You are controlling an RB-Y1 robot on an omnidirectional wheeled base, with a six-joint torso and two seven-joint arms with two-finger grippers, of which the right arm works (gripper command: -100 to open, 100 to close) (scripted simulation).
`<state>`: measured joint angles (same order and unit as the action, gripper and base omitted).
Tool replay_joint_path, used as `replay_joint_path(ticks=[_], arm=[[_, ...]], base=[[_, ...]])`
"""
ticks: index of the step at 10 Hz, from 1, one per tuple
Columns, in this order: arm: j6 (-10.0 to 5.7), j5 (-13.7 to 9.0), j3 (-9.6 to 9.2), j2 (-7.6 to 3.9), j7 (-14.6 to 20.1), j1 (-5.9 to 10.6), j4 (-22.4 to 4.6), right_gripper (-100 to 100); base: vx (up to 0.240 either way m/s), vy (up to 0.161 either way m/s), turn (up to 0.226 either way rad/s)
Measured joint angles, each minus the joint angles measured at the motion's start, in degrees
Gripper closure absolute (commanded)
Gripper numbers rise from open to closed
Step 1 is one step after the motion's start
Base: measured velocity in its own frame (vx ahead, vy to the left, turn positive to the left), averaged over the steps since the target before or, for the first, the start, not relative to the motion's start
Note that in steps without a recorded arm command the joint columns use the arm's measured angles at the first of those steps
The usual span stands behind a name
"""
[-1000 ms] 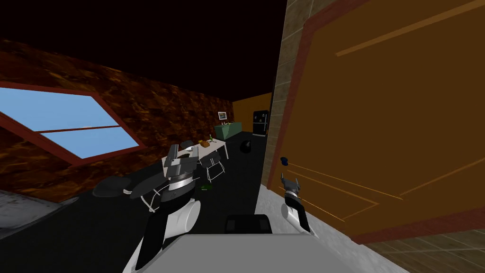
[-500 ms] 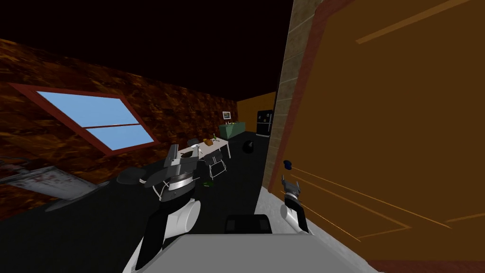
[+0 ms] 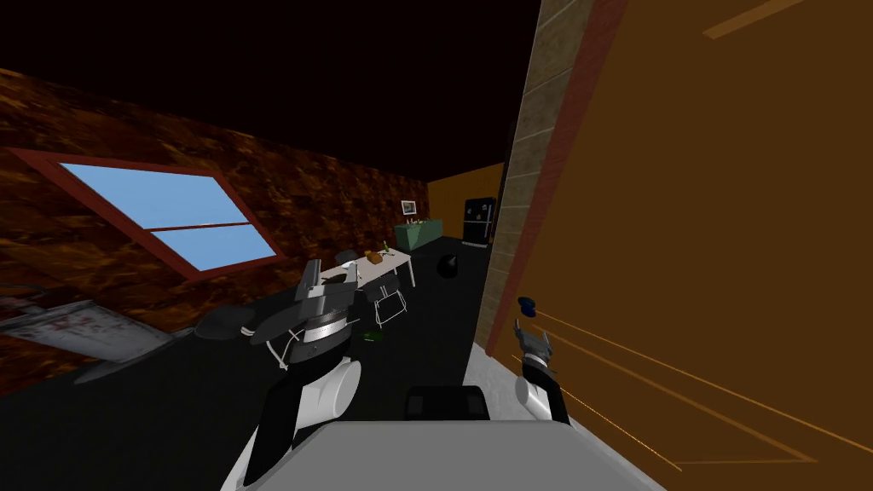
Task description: Pull the door open
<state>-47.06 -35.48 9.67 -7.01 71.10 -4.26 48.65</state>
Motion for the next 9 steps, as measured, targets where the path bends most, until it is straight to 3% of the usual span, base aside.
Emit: replay_joint_path(ticks=[3, 5, 6, 9], arm=[[-0.24, -0.13, -0.22, -2.14, 2.68, -1.69, -0.11, -100], [-0.58, -0.26, -0.29, -3.64, 4.44, -1.97, -1.21, -100], [-1.38, -0.22, -0.50, -4.61, 5.78, -1.46, -3.29, -100], [-2.09, -0.37, -0.81, -7.33, 9.46, -3.58, -3.73, -100]], base=[[0.092, -0.004, 0.016], [0.086, 0.001, 0.026], [0.096, -0.006, 0.019], [0.148, 0.006, 0.025]])
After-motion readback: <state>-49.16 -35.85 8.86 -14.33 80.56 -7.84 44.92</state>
